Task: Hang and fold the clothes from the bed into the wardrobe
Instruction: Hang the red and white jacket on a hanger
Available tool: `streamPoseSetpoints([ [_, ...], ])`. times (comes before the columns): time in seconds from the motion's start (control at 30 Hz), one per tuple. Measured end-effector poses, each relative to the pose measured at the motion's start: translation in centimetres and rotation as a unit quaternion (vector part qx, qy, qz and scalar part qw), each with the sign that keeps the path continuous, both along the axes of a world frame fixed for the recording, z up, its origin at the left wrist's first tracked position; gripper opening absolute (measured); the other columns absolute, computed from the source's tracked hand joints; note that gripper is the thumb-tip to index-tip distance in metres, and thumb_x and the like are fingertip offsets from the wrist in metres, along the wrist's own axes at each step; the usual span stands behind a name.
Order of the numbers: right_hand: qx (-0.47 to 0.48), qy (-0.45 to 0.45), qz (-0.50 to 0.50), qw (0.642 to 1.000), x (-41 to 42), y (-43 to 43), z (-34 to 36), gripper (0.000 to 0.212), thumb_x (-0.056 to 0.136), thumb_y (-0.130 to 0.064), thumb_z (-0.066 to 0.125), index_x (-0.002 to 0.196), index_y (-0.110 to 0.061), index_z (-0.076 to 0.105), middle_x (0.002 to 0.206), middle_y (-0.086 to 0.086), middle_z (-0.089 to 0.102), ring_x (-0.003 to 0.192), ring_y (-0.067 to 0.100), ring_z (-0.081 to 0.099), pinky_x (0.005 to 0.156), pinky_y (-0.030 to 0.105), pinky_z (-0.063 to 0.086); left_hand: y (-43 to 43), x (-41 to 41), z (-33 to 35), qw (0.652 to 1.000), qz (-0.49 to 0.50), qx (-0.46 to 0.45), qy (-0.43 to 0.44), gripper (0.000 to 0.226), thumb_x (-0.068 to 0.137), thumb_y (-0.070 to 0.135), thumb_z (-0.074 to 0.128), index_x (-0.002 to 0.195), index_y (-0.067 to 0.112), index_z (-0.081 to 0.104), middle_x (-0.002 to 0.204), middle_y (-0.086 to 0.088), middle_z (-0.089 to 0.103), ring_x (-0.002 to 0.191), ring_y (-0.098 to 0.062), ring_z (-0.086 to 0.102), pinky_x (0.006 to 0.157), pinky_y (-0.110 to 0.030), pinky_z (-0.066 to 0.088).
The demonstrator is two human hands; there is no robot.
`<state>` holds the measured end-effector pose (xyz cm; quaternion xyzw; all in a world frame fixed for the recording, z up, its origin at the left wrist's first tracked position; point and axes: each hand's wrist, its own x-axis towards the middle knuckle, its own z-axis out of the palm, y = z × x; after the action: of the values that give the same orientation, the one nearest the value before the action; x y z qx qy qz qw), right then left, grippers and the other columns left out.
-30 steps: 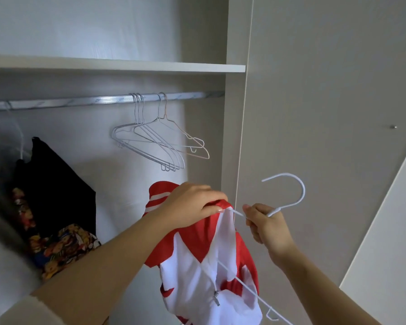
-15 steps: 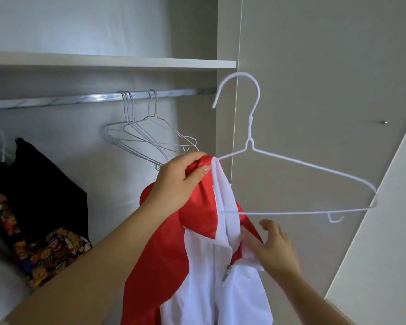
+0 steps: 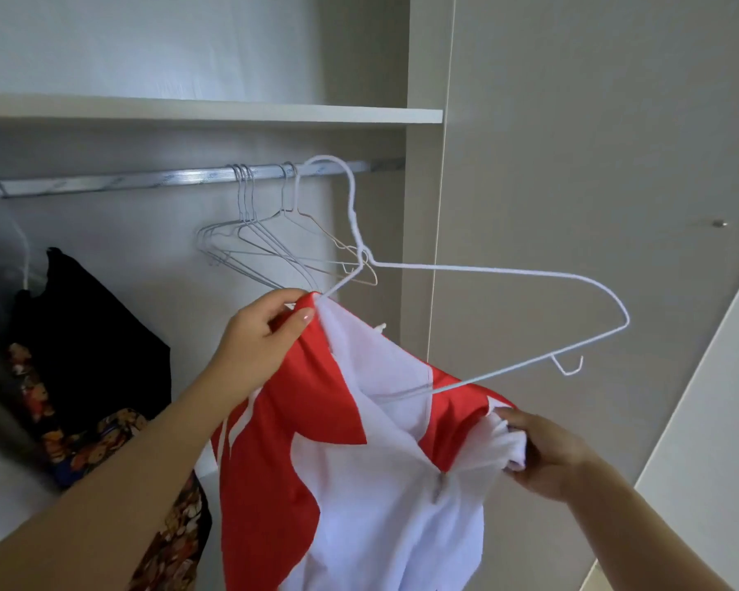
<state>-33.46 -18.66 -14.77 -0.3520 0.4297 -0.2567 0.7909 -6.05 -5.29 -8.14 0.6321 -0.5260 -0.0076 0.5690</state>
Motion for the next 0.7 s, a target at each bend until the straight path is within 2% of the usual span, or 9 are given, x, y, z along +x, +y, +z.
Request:
streamPoseSetpoints([
  [0.07,-0.004,-0.026,0.025,0.999,-0.1,-0.1,1.0,0.006,0.078,-0.004,0.055,0.08,0.0,0.059,0.056,0.015,0.065,0.041,0.022,0.062,0.036,0.02,0.047,0.6,0.9,-0.3,0.999,-0.002,0.003,0.041,0.035,0.088,0.017,0.062,0.082,0.051,0.066,0.083,0.011,0.069,0.079,-0.004,0.06,0.078,-0.016,0.046],
  [0.13,-0.027,-0.058,0.043,0.997,-0.1,-0.2,1.5,0.031,0.065,-0.006,0.062,0.095,-0.004,0.062,0.071,0.013,0.07,0.054,0.023,0.067,0.048,0.024,0.053,1.2,1.4,-0.5,0.997,-0.007,0.009,0.071,0.027,0.089,0.021,0.06,0.082,0.045,0.068,0.084,-0.001,0.069,0.077,-0.008,0.061,0.074,-0.018,0.048],
  [0.2,-0.046,-0.091,0.046,0.994,-0.1,-0.5,1.8,0.037,0.078,0.0,0.055,0.112,-0.016,0.06,0.084,0.008,0.071,0.065,0.022,0.068,0.056,0.026,0.053,1.9,1.6,-0.6,0.997,-0.024,0.016,0.07,0.025,0.09,0.023,0.058,0.087,0.045,0.068,0.089,0.009,0.071,0.079,0.002,0.063,0.07,-0.006,0.046],
  [0.23,-0.042,-0.11,0.039,0.992,-0.1,-0.6,1.8,0.038,0.085,0.003,0.049,0.113,-0.02,0.059,0.083,0.007,0.072,0.064,0.02,0.068,0.053,0.024,0.053,2.3,1.8,-0.6,0.997,-0.034,0.023,0.06,0.028,0.091,0.021,0.056,0.091,0.047,0.066,0.093,0.02,0.07,0.084,0.009,0.062,0.072,-0.001,0.043],
  [0.3,-0.032,-0.128,0.026,0.991,0.0,-0.6,1.9,0.038,0.09,0.005,0.042,0.108,-0.024,0.058,0.073,0.006,0.072,0.052,0.017,0.066,0.043,0.02,0.049,2.8,2.2,-0.7,0.997,-0.054,0.054,0.027,0.036,0.092,0.016,0.054,0.098,0.051,0.062,0.1,0.03,0.065,0.092,0.014,0.058,0.077,0.001,0.039],
  [0.43,-0.038,-0.116,0.016,0.992,0.7,-0.4,1.9,0.03,0.092,0.005,0.037,0.092,-0.016,0.058,0.06,0.005,0.067,0.045,0.016,0.062,0.04,0.019,0.048,3.2,2.6,-1.6,0.986,-0.08,0.139,0.047,0.045,0.094,0.01,0.05,0.09,0.054,0.058,0.095,0.003,0.063,0.077,-0.004,0.056,0.074,-0.022,0.044],
  [0.5,-0.061,-0.093,0.012,0.994,1.2,-0.2,2.0,0.033,0.09,0.006,0.034,0.08,-0.015,0.057,0.056,0.003,0.066,0.044,0.014,0.062,0.04,0.019,0.048,3.1,2.0,-2.2,0.981,-0.071,0.173,0.053,0.038,0.087,0.015,0.049,0.083,0.052,0.054,0.088,0.009,0.059,0.069,-0.005,0.05,0.07,-0.026,0.04],
  [0.57,-0.093,-0.061,0.009,0.994,1.9,0.1,2.1,0.034,0.086,0.009,0.031,0.069,-0.012,0.052,0.049,0.003,0.061,0.039,0.013,0.058,0.039,0.015,0.045,2.7,0.8,-2.7,0.979,-0.072,0.185,0.05,0.028,0.086,0.024,0.049,0.082,0.051,0.053,0.083,0.016,0.058,0.068,-0.002,0.048,0.071,-0.024,0.037],
  [0.7,-0.148,-0.001,0.017,0.989,3.2,0.9,1.6,0.055,0.079,0.012,0.026,0.039,-0.014,0.051,0.043,0.005,0.051,0.035,0.014,0.051,0.04,0.015,0.039,1.8,-2.3,-3.8,0.986,-0.092,0.14,0.01,0.032,0.098,0.021,0.042,0.1,0.049,0.056,0.11,0.013,0.06,0.096,0.009,0.052,0.083,-0.001,0.033],
])
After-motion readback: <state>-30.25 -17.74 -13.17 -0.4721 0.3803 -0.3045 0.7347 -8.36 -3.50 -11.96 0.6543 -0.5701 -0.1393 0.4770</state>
